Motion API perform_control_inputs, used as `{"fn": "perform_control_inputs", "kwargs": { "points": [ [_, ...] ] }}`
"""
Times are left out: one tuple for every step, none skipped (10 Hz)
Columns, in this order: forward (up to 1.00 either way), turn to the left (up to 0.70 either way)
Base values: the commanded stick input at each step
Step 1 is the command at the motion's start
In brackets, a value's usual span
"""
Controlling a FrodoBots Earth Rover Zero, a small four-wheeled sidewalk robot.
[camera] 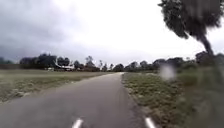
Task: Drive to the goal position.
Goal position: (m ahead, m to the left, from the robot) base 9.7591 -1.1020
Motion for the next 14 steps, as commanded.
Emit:
{"fn": "perform_control_inputs", "kwargs": {
  "points": [
    [0.84,0.33],
    [0.84,0.26],
    [0.84,0.03],
    [0.84,0.09],
    [0.84,0.27],
    [0.84,0.27],
    [0.84,0.20],
    [0.84,0.13],
    [0.84,0.06],
    [0.84,0.03],
    [0.84,0.03],
    [0.84,0.03],
    [0.84,0.03],
    [0.84,0.03]
  ]
}}
